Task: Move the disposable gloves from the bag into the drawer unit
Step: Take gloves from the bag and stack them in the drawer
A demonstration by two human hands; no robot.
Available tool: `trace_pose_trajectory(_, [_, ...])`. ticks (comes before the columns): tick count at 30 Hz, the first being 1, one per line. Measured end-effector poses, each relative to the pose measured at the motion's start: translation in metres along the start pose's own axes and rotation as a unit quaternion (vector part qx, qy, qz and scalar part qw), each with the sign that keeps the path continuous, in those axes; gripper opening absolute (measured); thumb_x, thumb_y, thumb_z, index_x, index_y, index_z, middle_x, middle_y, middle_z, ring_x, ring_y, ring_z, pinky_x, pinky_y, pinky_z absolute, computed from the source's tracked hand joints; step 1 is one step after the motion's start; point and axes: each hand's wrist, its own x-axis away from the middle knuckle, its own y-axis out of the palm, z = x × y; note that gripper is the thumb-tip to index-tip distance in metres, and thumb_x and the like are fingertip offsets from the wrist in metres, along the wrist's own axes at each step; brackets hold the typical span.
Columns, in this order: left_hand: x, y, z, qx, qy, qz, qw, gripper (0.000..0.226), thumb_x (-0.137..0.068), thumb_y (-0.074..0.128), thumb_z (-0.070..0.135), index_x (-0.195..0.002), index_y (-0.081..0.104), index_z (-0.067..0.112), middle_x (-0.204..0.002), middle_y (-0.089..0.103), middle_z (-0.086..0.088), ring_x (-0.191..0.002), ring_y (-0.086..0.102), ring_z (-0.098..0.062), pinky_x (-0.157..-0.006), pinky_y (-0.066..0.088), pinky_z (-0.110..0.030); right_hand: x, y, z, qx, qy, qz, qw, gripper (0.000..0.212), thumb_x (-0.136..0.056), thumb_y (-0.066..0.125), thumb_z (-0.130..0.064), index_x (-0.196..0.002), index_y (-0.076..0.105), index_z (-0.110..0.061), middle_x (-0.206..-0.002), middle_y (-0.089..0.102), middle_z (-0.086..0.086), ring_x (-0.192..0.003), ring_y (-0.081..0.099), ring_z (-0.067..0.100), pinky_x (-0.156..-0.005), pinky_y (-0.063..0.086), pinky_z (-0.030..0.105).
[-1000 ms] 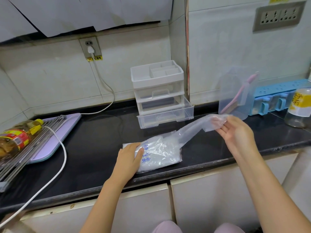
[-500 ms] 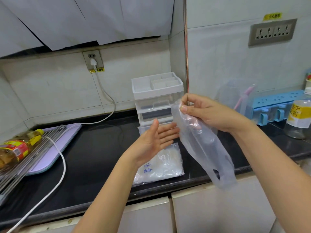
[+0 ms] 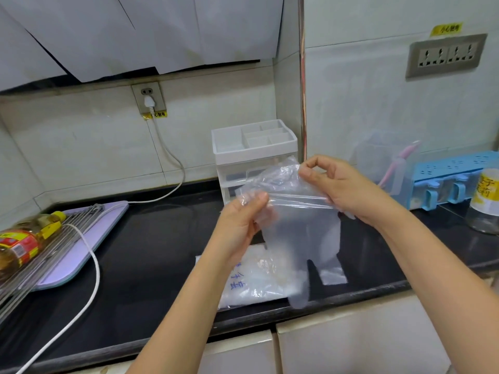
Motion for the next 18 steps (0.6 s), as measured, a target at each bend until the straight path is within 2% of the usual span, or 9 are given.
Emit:
trace_pose_trajectory(2, [-0.007, -0.007, 0.011, -0.087, 0.006, 0.027, 0.996, 0.01, -0.084, 0.066, 0.027, -0.087, 0.072, 0.02, -0.074, 0.065, 0.003, -0.069, 0.06, -0.012, -0.066, 0.05, -0.026, -0.002, -0.002, 0.008, 0.056, 0.039, -0.046, 0.997, 0.038, -0.081, 0.057, -0.056, -0.089, 0.064, -0.019, -0.043, 0.045, -0.009, -0.035, 0.037, 0.005, -0.053, 0.039, 0.022])
trace_pose_trajectory(4, [-0.016, -0.018, 0.026, -0.178, 0.012, 0.031, 0.983, 0.011, -0.083, 0.071, 0.026, -0.087, 0.071, 0.016, -0.074, 0.063, 0.0, -0.065, 0.054, -0.016, -0.06, 0.043, -0.025, -0.005, -0.005, 0.015, 0.082, 0.06, -0.119, 0.988, 0.059, -0.067, 0.061, -0.07, -0.091, 0.068, -0.016, -0.062, 0.062, -0.006, -0.054, 0.057, 0.007, -0.074, 0.044, 0.029])
trace_pose_trajectory(5, [-0.02, -0.022, 0.034, -0.225, 0.017, 0.02, 0.974, 0.011, -0.084, 0.071, 0.025, -0.086, 0.068, 0.015, -0.069, 0.061, 0.003, -0.058, 0.049, -0.014, -0.053, 0.041, -0.022, -0.009, -0.006, 0.02, 0.056, 0.059, -0.144, 0.986, 0.066, -0.062, 0.064, -0.074, -0.094, 0.069, -0.017, -0.077, 0.069, -0.007, -0.07, 0.064, 0.007, -0.081, 0.044, 0.028])
trace_pose_trajectory(7, [-0.027, -0.025, 0.054, -0.301, 0.021, -0.026, 0.953, 0.014, -0.082, 0.071, 0.026, -0.088, 0.067, 0.014, -0.061, 0.056, 0.005, -0.049, 0.038, -0.013, -0.045, 0.034, -0.016, -0.019, -0.008, 0.025, -0.03, 0.063, -0.176, 0.982, 0.079, -0.053, 0.069, -0.078, -0.109, 0.068, -0.022, -0.105, 0.072, -0.005, -0.099, 0.067, 0.012, -0.092, 0.047, 0.027])
trace_pose_trajectory(10, [-0.038, -0.024, 0.078, -0.364, 0.002, -0.098, 0.926, 0.03, -0.081, 0.071, 0.026, -0.103, 0.068, 0.005, -0.062, 0.053, 0.0, -0.052, 0.04, -0.013, -0.048, 0.034, -0.016, -0.043, -0.009, 0.02, -0.078, 0.053, -0.2, 0.975, 0.089, -0.049, 0.072, -0.077, -0.12, 0.062, -0.024, -0.117, 0.069, -0.002, -0.111, 0.064, 0.015, -0.097, 0.049, 0.028])
trace_pose_trajectory(13, [-0.054, -0.023, 0.093, -0.405, -0.006, -0.149, 0.902, 0.027, -0.082, 0.072, 0.025, -0.103, 0.071, 0.008, -0.067, 0.055, -0.009, -0.066, 0.048, -0.022, -0.064, 0.039, -0.032, -0.068, -0.003, 0.004, -0.049, 0.046, -0.23, 0.971, 0.081, -0.058, 0.071, -0.069, -0.119, 0.063, -0.018, -0.114, 0.07, -0.002, -0.108, 0.065, 0.014, -0.098, 0.049, 0.03])
trace_pose_trajectory(15, [-0.064, -0.023, 0.1, -0.438, -0.016, -0.171, 0.883, 0.017, -0.082, 0.073, 0.028, -0.095, 0.075, 0.018, -0.062, 0.053, -0.01, -0.063, 0.048, -0.014, -0.066, 0.039, -0.025, -0.086, 0.005, -0.004, -0.032, 0.056, -0.24, 0.969, 0.062, -0.064, 0.071, -0.057, -0.106, 0.067, -0.012, -0.102, 0.072, 0.001, -0.097, 0.067, 0.016, -0.096, 0.05, 0.034])
trace_pose_trajectory(17, [-0.071, -0.026, 0.104, -0.466, -0.039, -0.173, 0.867, 0.007, -0.083, 0.072, 0.027, -0.084, 0.074, 0.02, -0.06, 0.047, -0.002, -0.057, 0.042, -0.005, -0.058, 0.037, -0.015, -0.1, 0.013, -0.01, -0.012, 0.062, -0.234, 0.97, 0.034, -0.067, 0.075, -0.044, -0.083, 0.07, -0.015, -0.079, 0.067, -0.001, -0.077, 0.063, 0.013, -0.078, 0.052, 0.027])
trace_pose_trajectory(18, [-0.075, -0.028, 0.105, -0.474, -0.056, -0.176, 0.861, 0.012, -0.083, 0.071, 0.027, -0.081, 0.072, 0.016, -0.063, 0.047, 0.0, -0.06, 0.042, -0.006, -0.059, 0.037, -0.013, -0.105, 0.016, -0.011, -0.007, 0.058, -0.226, 0.972, 0.022, -0.07, 0.076, -0.038, -0.074, 0.069, -0.018, -0.072, 0.063, -0.002, -0.069, 0.058, 0.011, -0.07, 0.049, 0.023])
